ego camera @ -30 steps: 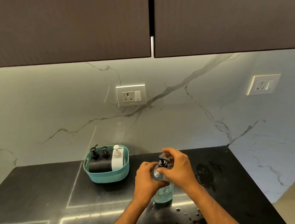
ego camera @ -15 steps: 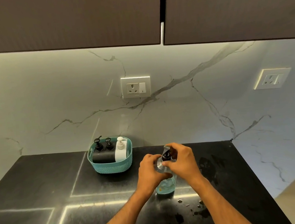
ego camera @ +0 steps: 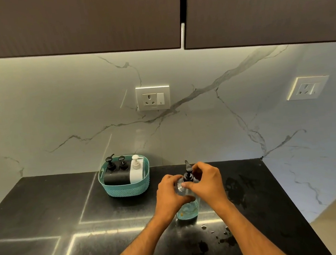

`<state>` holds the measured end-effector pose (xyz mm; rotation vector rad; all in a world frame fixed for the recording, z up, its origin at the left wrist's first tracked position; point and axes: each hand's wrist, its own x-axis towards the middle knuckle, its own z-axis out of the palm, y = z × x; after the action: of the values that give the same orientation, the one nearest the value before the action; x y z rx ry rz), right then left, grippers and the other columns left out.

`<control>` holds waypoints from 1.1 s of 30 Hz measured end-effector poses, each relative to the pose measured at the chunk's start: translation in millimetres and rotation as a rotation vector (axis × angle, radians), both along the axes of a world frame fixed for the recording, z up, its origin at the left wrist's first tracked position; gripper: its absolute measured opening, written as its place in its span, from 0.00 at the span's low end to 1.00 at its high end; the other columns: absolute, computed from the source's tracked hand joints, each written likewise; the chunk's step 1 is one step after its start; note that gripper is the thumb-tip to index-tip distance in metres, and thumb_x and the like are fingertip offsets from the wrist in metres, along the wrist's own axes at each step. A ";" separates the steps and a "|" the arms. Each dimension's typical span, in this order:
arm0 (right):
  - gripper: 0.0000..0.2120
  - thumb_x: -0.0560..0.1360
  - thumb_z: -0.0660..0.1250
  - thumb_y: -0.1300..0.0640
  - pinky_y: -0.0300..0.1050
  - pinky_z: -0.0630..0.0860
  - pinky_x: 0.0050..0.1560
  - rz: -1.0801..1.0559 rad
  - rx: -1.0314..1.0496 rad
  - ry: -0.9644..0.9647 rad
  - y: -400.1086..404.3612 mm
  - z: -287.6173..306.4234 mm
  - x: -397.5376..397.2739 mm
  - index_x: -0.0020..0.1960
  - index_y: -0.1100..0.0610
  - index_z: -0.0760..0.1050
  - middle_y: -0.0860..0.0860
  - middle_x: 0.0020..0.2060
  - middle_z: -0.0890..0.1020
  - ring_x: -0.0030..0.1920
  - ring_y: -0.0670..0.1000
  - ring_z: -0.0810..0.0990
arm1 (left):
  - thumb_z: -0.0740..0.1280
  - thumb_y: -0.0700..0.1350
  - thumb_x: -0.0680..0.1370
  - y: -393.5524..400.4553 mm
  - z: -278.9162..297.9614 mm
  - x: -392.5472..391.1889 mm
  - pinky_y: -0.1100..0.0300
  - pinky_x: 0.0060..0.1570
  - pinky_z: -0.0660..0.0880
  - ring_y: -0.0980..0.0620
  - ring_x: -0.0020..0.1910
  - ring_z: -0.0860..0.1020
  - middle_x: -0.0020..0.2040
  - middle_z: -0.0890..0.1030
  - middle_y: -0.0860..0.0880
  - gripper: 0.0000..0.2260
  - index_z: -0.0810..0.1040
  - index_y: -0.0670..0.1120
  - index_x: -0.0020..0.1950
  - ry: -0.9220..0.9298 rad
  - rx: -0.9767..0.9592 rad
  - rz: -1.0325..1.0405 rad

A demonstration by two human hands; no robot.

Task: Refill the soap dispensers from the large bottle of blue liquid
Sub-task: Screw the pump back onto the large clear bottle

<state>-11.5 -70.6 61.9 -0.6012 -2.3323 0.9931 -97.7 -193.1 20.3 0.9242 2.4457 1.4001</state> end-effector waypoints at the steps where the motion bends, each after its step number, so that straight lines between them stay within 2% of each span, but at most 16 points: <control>1: 0.20 0.62 0.85 0.49 0.32 0.78 0.39 -0.018 -0.001 -0.015 -0.2 0.7 -0.9 0.45 0.50 0.77 0.41 0.39 0.80 0.40 0.42 0.81 | 0.84 0.52 0.62 -0.1 0.4 -0.1 0.67 0.52 0.76 0.58 0.53 0.78 0.54 0.77 0.56 0.30 0.80 0.53 0.62 0.001 -0.003 -0.001; 3: 0.21 0.62 0.85 0.47 0.29 0.76 0.38 -0.014 -0.007 -0.016 -0.9 -0.3 -1.5 0.46 0.49 0.76 0.40 0.39 0.79 0.40 0.41 0.80 | 0.84 0.53 0.62 0.0 1.6 -0.5 0.66 0.52 0.77 0.58 0.53 0.78 0.54 0.77 0.56 0.30 0.81 0.52 0.62 0.004 -0.006 0.001; 4: 0.21 0.62 0.85 0.49 0.29 0.78 0.41 0.007 -0.014 0.000 -1.1 -1.3 -1.6 0.48 0.48 0.76 0.39 0.41 0.80 0.42 0.41 0.81 | 0.84 0.53 0.62 -0.1 2.1 -0.4 0.65 0.53 0.78 0.57 0.53 0.78 0.54 0.77 0.56 0.30 0.81 0.52 0.62 0.006 -0.004 0.004; 6: 0.20 0.65 0.84 0.54 0.34 0.82 0.49 0.042 -0.022 0.025 0.2 -4.8 -1.9 0.52 0.48 0.79 0.40 0.44 0.82 0.46 0.40 0.82 | 0.84 0.53 0.62 -0.2 2.3 0.6 0.62 0.54 0.79 0.56 0.53 0.78 0.53 0.77 0.56 0.30 0.81 0.52 0.62 0.009 0.002 0.005; 8: 0.18 0.65 0.84 0.54 0.39 0.83 0.49 0.032 -0.014 0.028 0.5 -6.0 -2.9 0.50 0.50 0.80 0.41 0.43 0.83 0.45 0.39 0.82 | 0.84 0.53 0.62 -0.6 1.7 1.3 0.61 0.54 0.79 0.56 0.52 0.79 0.53 0.77 0.55 0.30 0.81 0.51 0.61 0.015 0.003 -0.001; 11: 0.23 0.61 0.84 0.41 0.35 0.81 0.42 -0.058 0.013 0.005 -2.1 -2.3 -4.9 0.45 0.52 0.77 0.43 0.39 0.81 0.41 0.42 0.81 | 0.84 0.52 0.61 -1.6 1.9 1.1 0.61 0.52 0.80 0.57 0.51 0.78 0.51 0.77 0.55 0.27 0.82 0.52 0.59 0.024 0.010 -0.005; 13: 0.27 0.60 0.82 0.37 0.35 0.80 0.43 -0.070 -0.005 -0.016 -3.5 -1.4 -5.0 0.47 0.52 0.78 0.44 0.41 0.82 0.42 0.43 0.82 | 0.84 0.53 0.61 -1.8 2.5 0.7 0.61 0.52 0.80 0.58 0.51 0.78 0.51 0.77 0.56 0.27 0.82 0.53 0.58 0.021 0.018 -0.005; 14: 0.27 0.60 0.82 0.38 0.34 0.80 0.46 -0.047 -0.030 -0.014 -3.7 -1.8 -4.7 0.50 0.51 0.79 0.44 0.43 0.83 0.44 0.43 0.82 | 0.84 0.53 0.61 -1.8 2.5 0.6 0.61 0.52 0.79 0.58 0.51 0.78 0.52 0.77 0.57 0.27 0.82 0.54 0.57 0.018 0.026 -0.003; 16: 0.26 0.63 0.84 0.46 0.34 0.81 0.51 0.015 -0.088 0.013 -1.6 -3.7 -3.1 0.57 0.51 0.80 0.42 0.47 0.83 0.49 0.42 0.83 | 0.84 0.53 0.61 -1.3 1.9 1.0 0.62 0.53 0.79 0.58 0.51 0.78 0.52 0.77 0.57 0.29 0.81 0.54 0.59 0.019 0.027 0.005; 18: 0.23 0.64 0.84 0.54 0.36 0.81 0.54 0.037 -0.100 0.015 2.0 -4.8 -1.2 0.56 0.49 0.80 0.39 0.46 0.82 0.48 0.39 0.83 | 0.84 0.53 0.61 -0.7 1.1 1.3 0.64 0.53 0.79 0.58 0.51 0.78 0.53 0.77 0.57 0.30 0.81 0.52 0.61 0.024 0.016 0.009; 20: 0.21 0.62 0.85 0.53 0.36 0.82 0.50 0.014 -0.085 0.003 2.6 -3.1 -0.8 0.50 0.49 0.79 0.38 0.42 0.82 0.44 0.37 0.82 | 0.84 0.53 0.60 -0.6 0.9 1.1 0.64 0.52 0.79 0.58 0.51 0.78 0.52 0.77 0.57 0.30 0.81 0.52 0.61 0.026 0.013 0.001; 22: 0.21 0.60 0.85 0.45 0.37 0.82 0.41 -0.028 -0.060 -0.006 0.5 -1.2 -2.2 0.43 0.51 0.77 0.42 0.38 0.82 0.39 0.42 0.82 | 0.84 0.52 0.61 -0.9 1.2 0.3 0.61 0.52 0.80 0.58 0.51 0.79 0.52 0.77 0.57 0.29 0.82 0.53 0.60 0.019 0.019 -0.008; 25: 0.24 0.60 0.83 0.39 0.37 0.80 0.39 -0.047 -0.060 -0.017 -2.2 -1.9 -3.9 0.43 0.50 0.76 0.43 0.37 0.81 0.38 0.44 0.81 | 0.84 0.52 0.61 -1.2 1.6 0.1 0.60 0.53 0.80 0.58 0.51 0.78 0.52 0.77 0.57 0.28 0.82 0.53 0.59 0.017 0.020 -0.011; 28: 0.22 0.63 0.84 0.49 0.33 0.80 0.45 0.040 -0.104 0.025 1.1 -2.2 -2.4 0.51 0.47 0.79 0.41 0.43 0.82 0.44 0.43 0.82 | 0.84 0.52 0.61 -1.0 1.4 0.5 0.59 0.54 0.80 0.58 0.52 0.78 0.52 0.77 0.57 0.29 0.81 0.53 0.60 0.018 0.027 0.002; 30: 0.21 0.64 0.84 0.56 0.34 0.81 0.49 0.072 -0.096 0.031 4.6 -1.8 -1.5 0.53 0.48 0.81 0.40 0.43 0.83 0.46 0.42 0.83 | 0.84 0.53 0.60 -0.7 0.8 0.4 0.59 0.53 0.80 0.58 0.51 0.78 0.52 0.77 0.57 0.29 0.81 0.53 0.60 0.022 0.023 0.002; 33: 0.21 0.61 0.86 0.50 0.34 0.80 0.41 0.012 -0.055 0.017 2.0 0.3 -3.0 0.46 0.51 0.78 0.43 0.40 0.81 0.41 0.44 0.82 | 0.84 0.54 0.60 -0.7 -0.7 -0.2 0.59 0.51 0.81 0.58 0.50 0.79 0.51 0.77 0.58 0.29 0.81 0.54 0.58 0.021 0.023 -0.008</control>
<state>-14.5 -68.6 62.2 -0.5993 -2.3029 1.0666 -97.9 -193.8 19.6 0.9580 2.4430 1.4264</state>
